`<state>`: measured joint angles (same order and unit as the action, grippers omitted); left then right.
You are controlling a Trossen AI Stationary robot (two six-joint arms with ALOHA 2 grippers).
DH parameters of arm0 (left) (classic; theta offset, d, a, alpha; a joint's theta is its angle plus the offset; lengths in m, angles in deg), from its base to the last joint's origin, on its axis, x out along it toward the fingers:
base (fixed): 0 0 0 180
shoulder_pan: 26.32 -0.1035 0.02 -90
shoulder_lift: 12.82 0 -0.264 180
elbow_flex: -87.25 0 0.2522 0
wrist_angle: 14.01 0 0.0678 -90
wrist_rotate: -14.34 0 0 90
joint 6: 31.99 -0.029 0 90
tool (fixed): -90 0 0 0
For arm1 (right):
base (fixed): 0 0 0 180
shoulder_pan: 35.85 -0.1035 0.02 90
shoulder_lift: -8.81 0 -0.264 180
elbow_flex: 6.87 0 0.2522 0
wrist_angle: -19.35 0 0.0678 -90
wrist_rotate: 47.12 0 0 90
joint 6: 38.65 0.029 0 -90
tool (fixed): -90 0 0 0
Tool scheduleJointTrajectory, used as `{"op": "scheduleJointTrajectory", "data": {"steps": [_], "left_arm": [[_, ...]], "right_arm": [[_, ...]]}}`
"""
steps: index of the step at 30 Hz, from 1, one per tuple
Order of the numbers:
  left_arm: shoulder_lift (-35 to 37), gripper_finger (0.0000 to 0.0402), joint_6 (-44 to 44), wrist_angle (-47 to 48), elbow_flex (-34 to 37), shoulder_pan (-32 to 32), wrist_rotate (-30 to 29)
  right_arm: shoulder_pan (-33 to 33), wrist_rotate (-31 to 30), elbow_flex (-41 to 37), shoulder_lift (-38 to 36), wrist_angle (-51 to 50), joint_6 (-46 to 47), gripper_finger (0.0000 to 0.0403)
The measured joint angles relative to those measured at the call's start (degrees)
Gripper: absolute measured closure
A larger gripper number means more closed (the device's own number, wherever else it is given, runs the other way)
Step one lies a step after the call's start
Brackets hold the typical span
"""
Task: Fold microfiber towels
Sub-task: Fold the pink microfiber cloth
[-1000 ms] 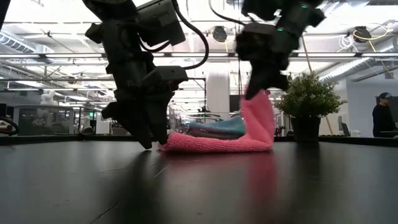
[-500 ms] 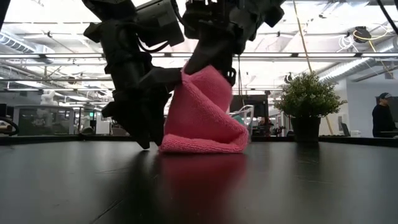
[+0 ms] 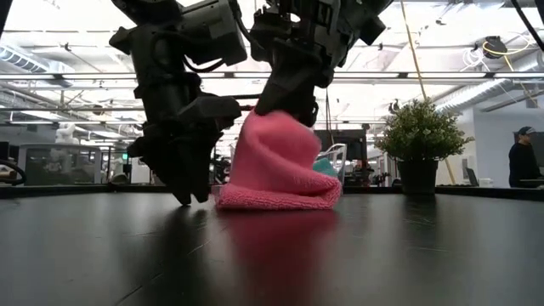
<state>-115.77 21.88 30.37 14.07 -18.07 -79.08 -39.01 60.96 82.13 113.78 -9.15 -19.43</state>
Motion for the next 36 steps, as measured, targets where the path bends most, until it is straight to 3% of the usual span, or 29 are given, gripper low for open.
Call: {"op": "scheduleJointTrajectory", "data": {"steps": [6, 12, 17, 19, 27, 36], "left_arm": [[0.07, 0.0267, 1.55, 1.81, 0.0, 0.86, 2.24], [3.78, 0.0291, 2.27, 5.12, 0.3, 2.56, 5.15], [9.21, 0.0309, 4.02, 6.19, 0.15, 3.2, 1.16], [10.74, 0.0311, 4.48, 5.16, 0.15, 3.3, -0.49], [11.61, 0.0311, 5.82, 4.33, 0.09, 3.24, -3.96], [11.61, 0.0311, 3.0, 1.82, 0.11, 2.39, -4.64]], "right_arm": [[0.92, 0.11, -0.07, -2.0, -0.76, 0.97, 0.0266], [0.96, -0.07, 0.02, -8.48, -4.99, -0.85, 0.024], [0.07, -8.57, -0.26, -11.14, -16.25, -2.64, 0.0256], [-0.47, -10.66, -2.05, -11.12, -16.32, -3.03, 0.0269], [-0.2, -9.82, -16.27, -9.86, 3.96, 2.13, 0.0315], [-0.45, -6.01, -18.62, -9.94, 7.73, 3.2, 0.0305]]}}
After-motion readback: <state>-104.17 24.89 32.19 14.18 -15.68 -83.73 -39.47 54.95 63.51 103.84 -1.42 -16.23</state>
